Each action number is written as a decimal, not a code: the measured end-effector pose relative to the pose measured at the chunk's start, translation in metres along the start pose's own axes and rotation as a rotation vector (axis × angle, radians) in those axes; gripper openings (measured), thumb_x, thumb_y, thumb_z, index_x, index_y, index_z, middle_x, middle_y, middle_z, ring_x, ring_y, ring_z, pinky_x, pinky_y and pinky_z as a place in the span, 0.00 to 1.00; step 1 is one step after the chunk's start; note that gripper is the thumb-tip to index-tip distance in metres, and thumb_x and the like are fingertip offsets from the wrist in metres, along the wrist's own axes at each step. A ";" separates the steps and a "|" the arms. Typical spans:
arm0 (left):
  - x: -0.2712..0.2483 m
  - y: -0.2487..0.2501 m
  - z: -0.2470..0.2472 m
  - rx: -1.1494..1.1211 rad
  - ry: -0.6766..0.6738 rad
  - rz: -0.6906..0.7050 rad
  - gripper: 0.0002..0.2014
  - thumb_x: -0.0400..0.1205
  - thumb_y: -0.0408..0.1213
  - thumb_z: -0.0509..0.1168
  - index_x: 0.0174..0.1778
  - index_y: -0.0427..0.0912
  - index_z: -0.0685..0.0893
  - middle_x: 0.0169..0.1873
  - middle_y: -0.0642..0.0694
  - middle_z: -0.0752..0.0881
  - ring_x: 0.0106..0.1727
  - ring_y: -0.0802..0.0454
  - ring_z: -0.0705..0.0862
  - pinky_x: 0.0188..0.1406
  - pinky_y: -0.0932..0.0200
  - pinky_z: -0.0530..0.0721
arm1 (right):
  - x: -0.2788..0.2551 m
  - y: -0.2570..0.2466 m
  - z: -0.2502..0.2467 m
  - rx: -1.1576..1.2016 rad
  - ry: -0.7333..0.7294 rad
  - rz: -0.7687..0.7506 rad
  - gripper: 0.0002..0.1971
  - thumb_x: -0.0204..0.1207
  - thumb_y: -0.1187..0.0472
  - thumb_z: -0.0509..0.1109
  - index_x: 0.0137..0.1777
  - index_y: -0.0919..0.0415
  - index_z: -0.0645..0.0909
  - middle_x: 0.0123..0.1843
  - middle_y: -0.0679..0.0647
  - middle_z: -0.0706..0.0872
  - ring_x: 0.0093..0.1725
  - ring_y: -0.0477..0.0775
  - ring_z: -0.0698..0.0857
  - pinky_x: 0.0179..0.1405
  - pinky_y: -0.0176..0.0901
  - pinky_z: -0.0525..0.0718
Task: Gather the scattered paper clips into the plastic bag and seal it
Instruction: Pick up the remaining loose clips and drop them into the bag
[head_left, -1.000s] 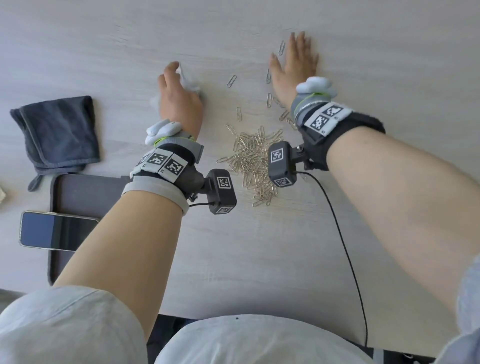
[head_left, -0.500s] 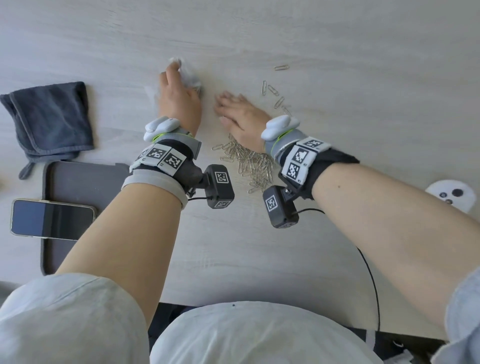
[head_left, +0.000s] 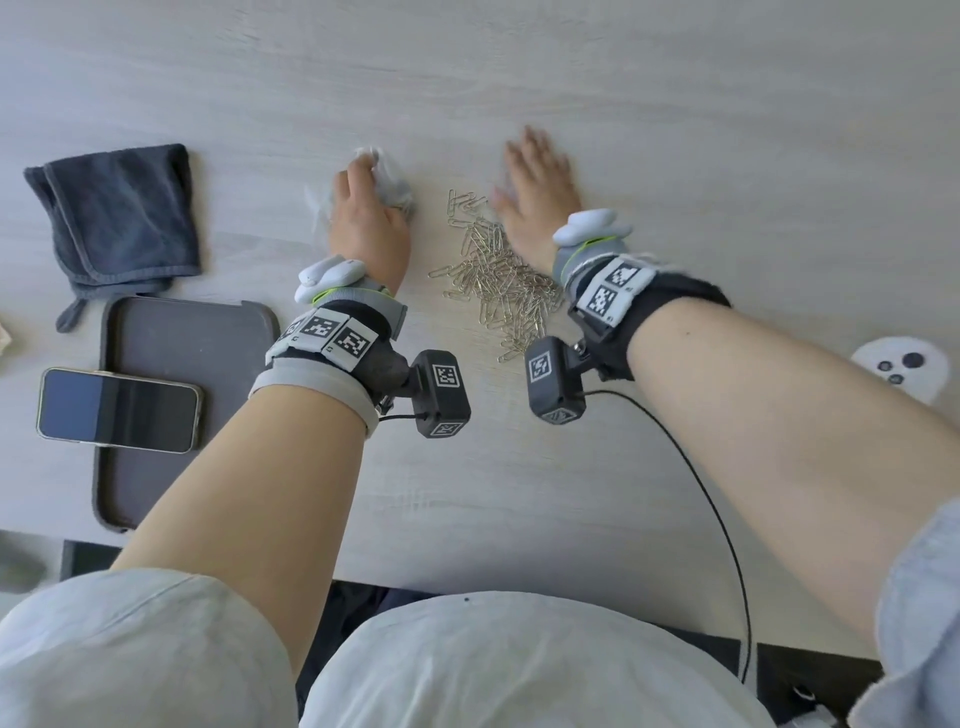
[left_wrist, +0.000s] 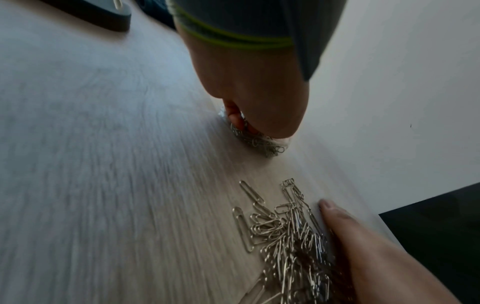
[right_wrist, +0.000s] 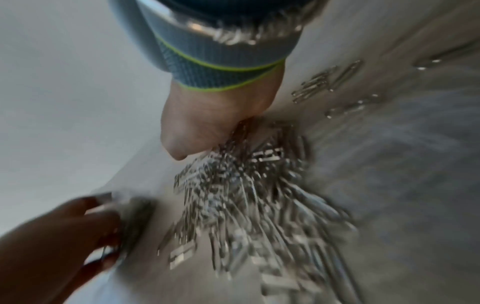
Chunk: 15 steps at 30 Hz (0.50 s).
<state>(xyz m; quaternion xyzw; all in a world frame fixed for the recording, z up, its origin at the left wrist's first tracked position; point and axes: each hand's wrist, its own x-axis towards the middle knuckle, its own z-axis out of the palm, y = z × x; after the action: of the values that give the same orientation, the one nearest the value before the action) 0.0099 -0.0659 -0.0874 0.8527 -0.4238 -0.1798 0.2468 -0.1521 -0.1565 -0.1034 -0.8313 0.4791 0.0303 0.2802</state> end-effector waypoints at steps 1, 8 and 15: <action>-0.002 0.000 0.000 -0.004 -0.002 -0.002 0.27 0.72 0.26 0.50 0.70 0.39 0.69 0.64 0.38 0.77 0.60 0.39 0.78 0.46 0.47 0.79 | -0.008 -0.004 0.006 -0.005 -0.019 -0.048 0.29 0.85 0.51 0.51 0.82 0.62 0.50 0.86 0.60 0.46 0.85 0.58 0.45 0.83 0.51 0.41; -0.021 -0.002 0.002 -0.011 -0.012 -0.020 0.27 0.72 0.24 0.51 0.70 0.39 0.69 0.66 0.38 0.76 0.62 0.39 0.78 0.52 0.47 0.79 | -0.055 -0.010 0.019 0.008 -0.134 -0.251 0.30 0.85 0.51 0.52 0.82 0.61 0.50 0.86 0.59 0.48 0.85 0.56 0.46 0.84 0.51 0.43; -0.033 0.000 -0.001 -0.035 0.003 -0.022 0.26 0.74 0.23 0.54 0.69 0.40 0.70 0.66 0.39 0.76 0.64 0.42 0.77 0.52 0.50 0.79 | -0.090 0.018 0.015 0.099 0.283 0.362 0.33 0.82 0.52 0.55 0.82 0.67 0.50 0.85 0.64 0.49 0.85 0.61 0.47 0.83 0.54 0.43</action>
<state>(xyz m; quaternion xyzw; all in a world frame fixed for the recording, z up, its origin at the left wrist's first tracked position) -0.0084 -0.0390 -0.0833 0.8530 -0.4110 -0.1886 0.2605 -0.2116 -0.0854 -0.0952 -0.7129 0.6560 -0.0604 0.2406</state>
